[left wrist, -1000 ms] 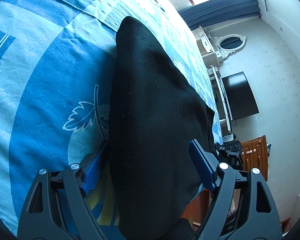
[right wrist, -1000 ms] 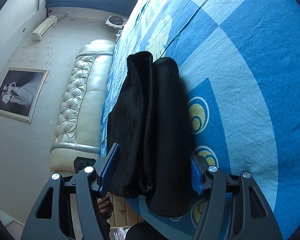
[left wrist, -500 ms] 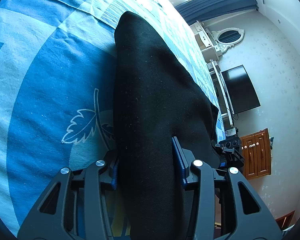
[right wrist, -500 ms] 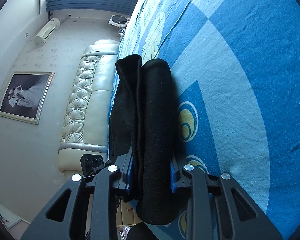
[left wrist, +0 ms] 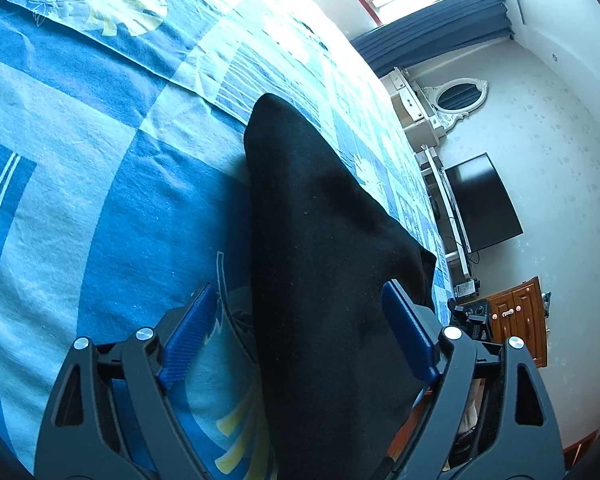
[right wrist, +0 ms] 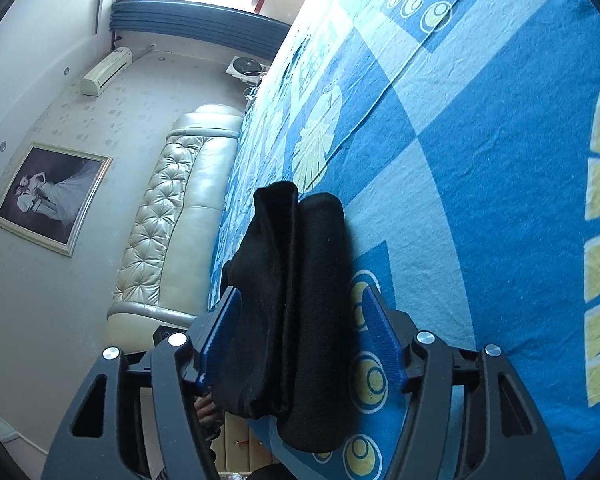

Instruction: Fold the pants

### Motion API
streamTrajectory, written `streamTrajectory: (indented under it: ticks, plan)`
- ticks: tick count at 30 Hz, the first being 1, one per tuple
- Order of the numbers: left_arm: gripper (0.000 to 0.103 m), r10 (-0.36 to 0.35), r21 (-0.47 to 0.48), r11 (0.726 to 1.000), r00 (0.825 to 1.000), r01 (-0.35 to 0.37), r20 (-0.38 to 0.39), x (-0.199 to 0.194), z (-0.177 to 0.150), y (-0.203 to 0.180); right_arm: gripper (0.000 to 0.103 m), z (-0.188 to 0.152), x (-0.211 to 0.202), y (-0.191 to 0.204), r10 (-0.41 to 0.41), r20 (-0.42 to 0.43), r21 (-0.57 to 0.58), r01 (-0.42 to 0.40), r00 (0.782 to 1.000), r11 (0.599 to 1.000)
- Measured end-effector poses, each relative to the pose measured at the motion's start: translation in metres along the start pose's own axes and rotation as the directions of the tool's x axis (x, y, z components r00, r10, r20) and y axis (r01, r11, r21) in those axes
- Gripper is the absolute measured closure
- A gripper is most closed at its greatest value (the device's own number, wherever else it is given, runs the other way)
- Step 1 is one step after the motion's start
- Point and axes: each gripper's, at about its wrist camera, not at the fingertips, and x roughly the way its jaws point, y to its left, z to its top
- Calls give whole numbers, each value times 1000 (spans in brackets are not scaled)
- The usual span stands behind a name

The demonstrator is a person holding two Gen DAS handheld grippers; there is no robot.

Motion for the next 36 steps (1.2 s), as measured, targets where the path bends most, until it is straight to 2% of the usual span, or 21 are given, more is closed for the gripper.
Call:
streamTrajectory:
  ticks: [4,9,10,11,12,13,14,15,17,19,22,27,32,36]
  plan:
    - [18,2,27,1000,1000,-1,-30,14,20,1,34,28,27,4,-20,-35,-3,20,999,1000]
    - [12,5,48,999,998,-2,-60,34,45,-2,34,50,58,11,-38,-77,-16,37,996,999]
    - [12,7,48,999,998,-4,-61,37,49,-2,47,52,62,11,-61,-77,-19,60,995,998]
    - [13,11,52,999,998,-8,-63,38,51,-2,65,54,66,8,-83,-89,-13,83,993,997]
    - [25,37,67,997,997,-33,-61,40,52,-3,69,54,68,2,-92,-93,2,93,991,996]
    - [37,93,92,992,994,-87,-62,42,53,-4,72,54,67,-2,-85,-91,11,86,992,996]
    - [45,124,115,987,990,-116,-71,45,52,-5,74,53,66,-4,-74,-88,15,76,993,997]
    - [51,124,126,985,990,-115,-68,45,52,-5,74,53,64,-6,-70,-85,14,72,994,997]
    - [63,79,115,991,993,-69,-91,47,52,-2,74,52,63,-6,-71,-82,11,72,994,997]
    - [64,46,76,996,995,-39,-87,46,52,5,74,52,62,-8,-64,-81,19,65,995,998]
    - [59,18,79,997,998,-12,-66,40,47,5,73,51,60,-7,-53,-77,23,55,996,998]
    - [15,-86,34,996,995,88,-56,22,35,-2,58,33,40,-5,-1,-52,45,3,999,999]
    - [12,-123,5,992,988,124,-97,3,-6,-3,41,-11,10,-1,20,-64,29,-18,998,999]
    - [12,-174,-33,985,980,172,-92,-11,-39,-4,36,-48,-7,3,37,-90,15,-36,995,999]
